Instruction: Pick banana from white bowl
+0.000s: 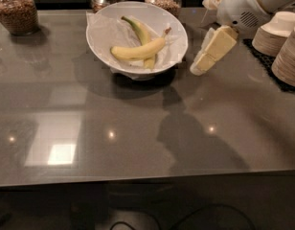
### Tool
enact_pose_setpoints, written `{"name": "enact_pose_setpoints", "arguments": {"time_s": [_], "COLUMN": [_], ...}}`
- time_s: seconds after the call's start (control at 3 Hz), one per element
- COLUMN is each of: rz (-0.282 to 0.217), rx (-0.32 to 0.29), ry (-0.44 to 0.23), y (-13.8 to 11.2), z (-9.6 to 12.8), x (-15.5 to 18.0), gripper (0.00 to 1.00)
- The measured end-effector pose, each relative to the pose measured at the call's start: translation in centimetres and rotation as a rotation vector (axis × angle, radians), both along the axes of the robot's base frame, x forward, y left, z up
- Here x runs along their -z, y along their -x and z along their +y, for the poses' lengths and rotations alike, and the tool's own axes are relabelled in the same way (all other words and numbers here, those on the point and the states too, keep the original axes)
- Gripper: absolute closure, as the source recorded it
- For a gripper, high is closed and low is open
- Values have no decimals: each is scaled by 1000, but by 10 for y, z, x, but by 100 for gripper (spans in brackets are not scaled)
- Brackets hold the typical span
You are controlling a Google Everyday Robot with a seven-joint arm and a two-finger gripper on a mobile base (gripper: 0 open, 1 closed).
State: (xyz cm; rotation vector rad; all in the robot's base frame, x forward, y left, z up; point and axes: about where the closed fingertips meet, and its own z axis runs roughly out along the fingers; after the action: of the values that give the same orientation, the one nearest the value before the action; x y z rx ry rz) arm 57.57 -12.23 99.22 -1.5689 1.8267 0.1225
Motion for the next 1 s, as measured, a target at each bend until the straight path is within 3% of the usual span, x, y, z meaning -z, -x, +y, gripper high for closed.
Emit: {"name": "enact_pose_setpoints", "arguments": {"time_s": [0.33,1.0], "rz": [-105,-109], "rx": [-67,-84], "ry": [-67,-52], "y": [-58,-64], "z": [39,41], "x": [-7,-3], "gripper": [0,0]}}
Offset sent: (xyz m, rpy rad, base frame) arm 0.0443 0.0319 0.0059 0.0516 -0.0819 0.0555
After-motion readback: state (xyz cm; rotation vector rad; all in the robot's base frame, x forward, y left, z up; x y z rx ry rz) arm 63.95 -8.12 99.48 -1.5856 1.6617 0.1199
